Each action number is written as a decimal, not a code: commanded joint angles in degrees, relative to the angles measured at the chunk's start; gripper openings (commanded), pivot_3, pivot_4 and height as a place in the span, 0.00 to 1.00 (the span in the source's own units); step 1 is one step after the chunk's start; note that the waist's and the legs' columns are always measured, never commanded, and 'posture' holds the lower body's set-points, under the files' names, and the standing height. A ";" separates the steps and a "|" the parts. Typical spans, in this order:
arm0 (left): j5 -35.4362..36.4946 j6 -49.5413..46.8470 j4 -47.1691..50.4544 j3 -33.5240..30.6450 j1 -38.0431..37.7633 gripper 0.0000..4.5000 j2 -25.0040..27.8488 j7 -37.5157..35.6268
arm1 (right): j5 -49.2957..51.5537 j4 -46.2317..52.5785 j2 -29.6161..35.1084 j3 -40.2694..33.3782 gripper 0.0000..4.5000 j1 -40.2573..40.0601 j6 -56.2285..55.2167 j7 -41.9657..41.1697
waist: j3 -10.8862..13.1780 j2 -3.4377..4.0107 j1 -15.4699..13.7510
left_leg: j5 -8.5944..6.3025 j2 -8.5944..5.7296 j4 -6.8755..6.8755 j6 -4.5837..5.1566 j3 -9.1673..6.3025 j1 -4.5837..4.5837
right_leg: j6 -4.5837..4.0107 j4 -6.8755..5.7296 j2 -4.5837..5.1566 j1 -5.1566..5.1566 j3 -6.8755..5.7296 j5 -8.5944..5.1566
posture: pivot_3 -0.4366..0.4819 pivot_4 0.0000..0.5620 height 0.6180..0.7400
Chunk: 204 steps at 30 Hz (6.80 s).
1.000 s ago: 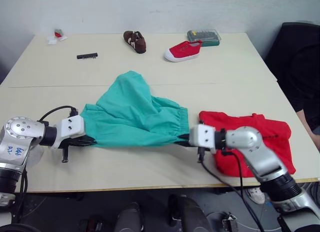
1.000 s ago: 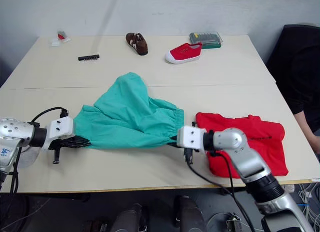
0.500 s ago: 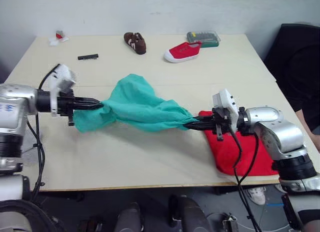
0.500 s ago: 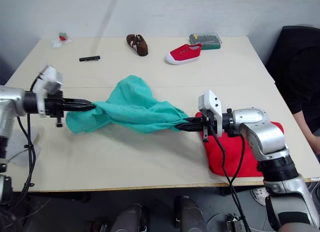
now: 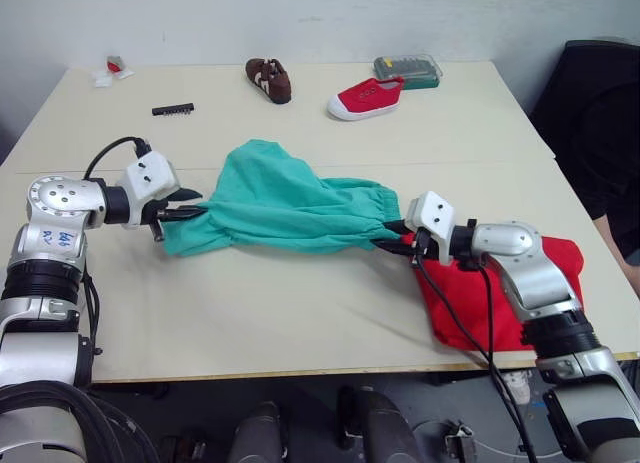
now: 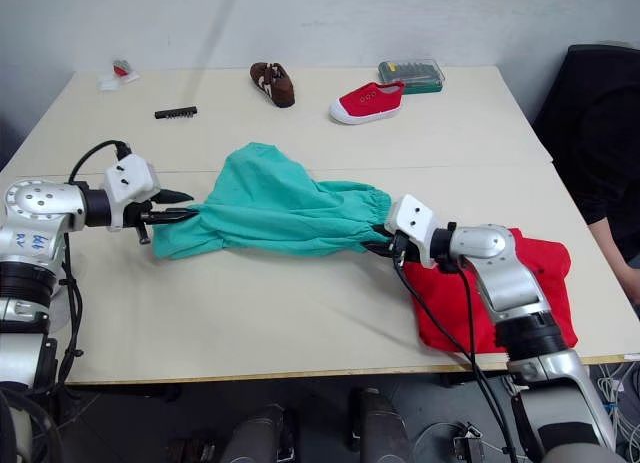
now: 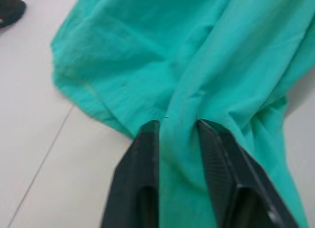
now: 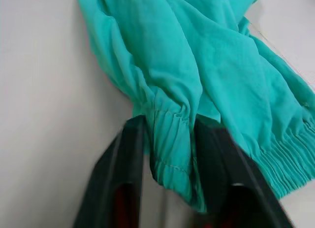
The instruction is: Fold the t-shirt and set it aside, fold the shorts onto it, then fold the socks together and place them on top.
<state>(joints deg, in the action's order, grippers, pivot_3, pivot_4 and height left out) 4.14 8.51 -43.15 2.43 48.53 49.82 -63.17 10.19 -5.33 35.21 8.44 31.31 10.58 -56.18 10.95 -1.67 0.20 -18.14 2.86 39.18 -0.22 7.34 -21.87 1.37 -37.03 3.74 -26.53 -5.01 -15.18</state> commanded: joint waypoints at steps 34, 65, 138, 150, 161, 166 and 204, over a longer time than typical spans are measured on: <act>-9.42 13.51 11.34 -1.93 -18.99 0.55 5.16 9.34 | -29.28 9.56 -5.46 8.82 0.13 -6.21 -9.73 19.78 | -0.09 -0.14 1.38 | -0.27 0.07 -0.15 0.14 0.75 0.66 | 0.08 -0.12 -0.11 0.17 0.71 -0.04 | 0.48 0.27 1.00; 9.07 -13.17 26.86 -8.83 -25.97 0.31 9.79 -9.59 | -6.72 13.79 0.83 3.42 0.00 -7.14 -13.94 2.22 | -0.08 -0.15 1.45 | -0.31 0.20 -0.14 0.10 0.96 0.68 | 0.07 -0.08 -0.28 0.05 0.99 -0.04 | 0.48 0.27 1.00; 19.99 -30.11 30.61 -3.78 -24.72 0.01 19.03 -28.86 | 6.54 23.21 3.92 -0.96 0.00 -13.34 3.89 -4.08 | -0.11 -0.20 1.81 | -0.53 0.42 -0.07 0.05 1.10 0.71 | 0.01 -0.04 -0.58 0.01 1.13 -0.07 | 0.48 0.27 1.00; 17.40 -24.23 29.46 -0.35 -23.46 0.01 15.58 -23.52 | 7.11 22.02 4.50 -0.71 0.00 -13.43 5.98 -4.55 | -0.14 -0.23 0.11 | -0.56 0.44 -0.06 -0.02 1.06 0.78 | -0.07 -0.10 -0.70 0.04 1.24 -0.10 | 0.48 0.27 1.00; 13.92 -15.89 26.39 -5.34 -24.38 0.41 15.83 -24.14 | 4.05 19.42 4.26 -0.85 0.00 -13.09 2.36 -3.34 | -0.15 -0.25 1.61 | -0.66 0.84 -0.03 -0.22 1.27 0.77 | -0.09 0.04 -1.10 -0.03 1.42 -0.12 | 0.48 0.27 1.00; 9.70 -5.00 28.18 -8.15 -28.61 0.76 14.34 -18.00 | 4.18 19.29 3.96 -0.49 0.00 -13.23 2.04 -3.58 | -0.15 -0.25 1.38 | -0.66 0.85 -0.03 -0.25 1.25 0.82 | -0.15 -0.04 -1.11 -0.03 1.43 -0.15 | 0.48 0.27 1.00; 6.84 0.43 20.27 -5.28 -20.73 0.00 5.23 -12.41 | 3.69 20.27 2.43 0.33 0.00 -12.98 3.12 -3.33 | -0.17 -0.27 1.38 | -0.65 0.84 -0.02 -0.27 1.28 0.82 | -0.16 -0.08 -1.17 -0.03 1.43 -0.14 | 0.48 0.27 1.00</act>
<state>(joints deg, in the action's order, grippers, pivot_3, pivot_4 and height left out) 10.88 9.07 -23.23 -2.08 26.62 54.67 -75.23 13.15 13.06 37.93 9.16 18.54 13.87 -59.88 10.78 -1.95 1.58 -18.80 3.71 39.16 -0.48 8.62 -21.05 1.21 -37.11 2.57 -26.56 -3.58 -15.32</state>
